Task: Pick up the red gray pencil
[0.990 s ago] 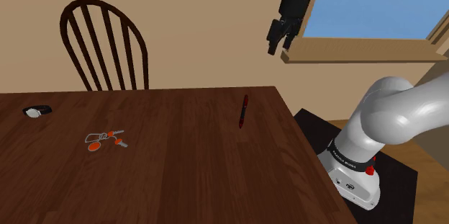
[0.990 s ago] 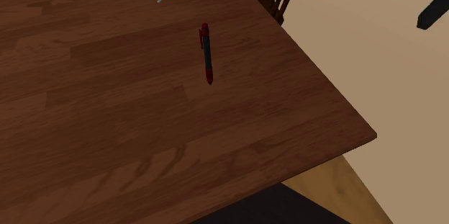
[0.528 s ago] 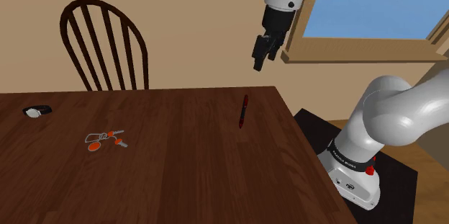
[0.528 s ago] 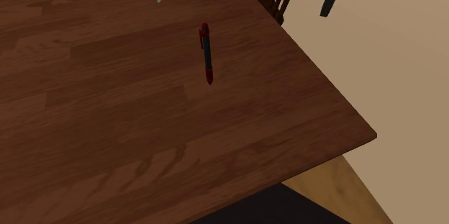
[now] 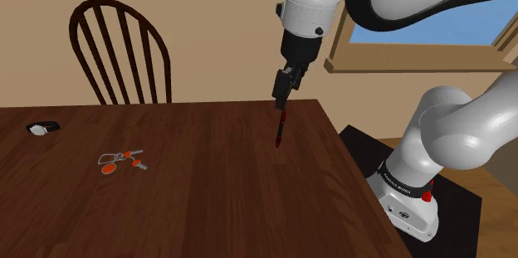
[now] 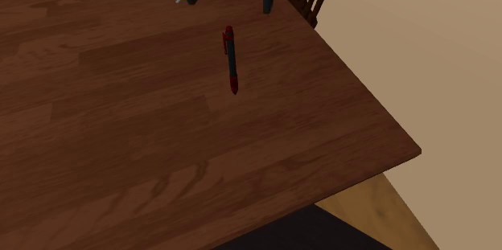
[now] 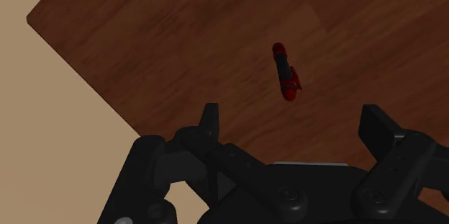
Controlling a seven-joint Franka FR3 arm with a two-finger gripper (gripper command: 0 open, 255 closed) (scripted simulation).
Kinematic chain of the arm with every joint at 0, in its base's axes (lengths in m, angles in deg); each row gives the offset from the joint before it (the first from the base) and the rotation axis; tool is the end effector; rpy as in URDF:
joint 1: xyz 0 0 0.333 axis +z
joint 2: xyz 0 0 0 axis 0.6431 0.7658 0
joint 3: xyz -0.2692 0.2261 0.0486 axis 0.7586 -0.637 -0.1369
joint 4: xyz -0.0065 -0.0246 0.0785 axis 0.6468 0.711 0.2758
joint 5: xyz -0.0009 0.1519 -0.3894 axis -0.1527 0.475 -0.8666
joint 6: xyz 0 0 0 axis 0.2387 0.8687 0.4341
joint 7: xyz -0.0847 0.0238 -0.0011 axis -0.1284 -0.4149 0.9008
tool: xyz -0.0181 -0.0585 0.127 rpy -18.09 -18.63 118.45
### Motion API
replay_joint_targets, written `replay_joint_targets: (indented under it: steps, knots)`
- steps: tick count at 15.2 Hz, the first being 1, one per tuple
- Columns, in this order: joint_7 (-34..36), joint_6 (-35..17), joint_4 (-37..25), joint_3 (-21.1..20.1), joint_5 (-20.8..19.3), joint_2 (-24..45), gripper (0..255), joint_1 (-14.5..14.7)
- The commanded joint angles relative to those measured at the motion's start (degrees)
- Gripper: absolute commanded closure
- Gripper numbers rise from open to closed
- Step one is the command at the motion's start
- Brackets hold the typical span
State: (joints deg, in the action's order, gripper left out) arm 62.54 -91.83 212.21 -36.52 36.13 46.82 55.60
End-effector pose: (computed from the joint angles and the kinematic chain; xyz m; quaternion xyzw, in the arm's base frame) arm 0.2961 0.2485 0.4974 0.9892 0.1425 0.0309 0.0133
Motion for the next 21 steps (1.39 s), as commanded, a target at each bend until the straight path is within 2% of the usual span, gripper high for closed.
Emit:
replay_joint_targets:
  steps: [1,8,9,18,21]
  knots:
    - [0.3,-1.7,1.2,-0.9,0.3,0.4,0,0.4]
    - [0.5,-6.3,4.9,-1.7,0.7,1.3,0,0.6]
    - [0.5,-6.3,4.9,-1.7,0.7,1.4,255,0.6]
    - [0.5,-6.3,4.9,-1.7,0.7,1.3,255,0.6]
    - [0.4,-3.8,3.0,-1.3,0.5,0.8,255,0.5]
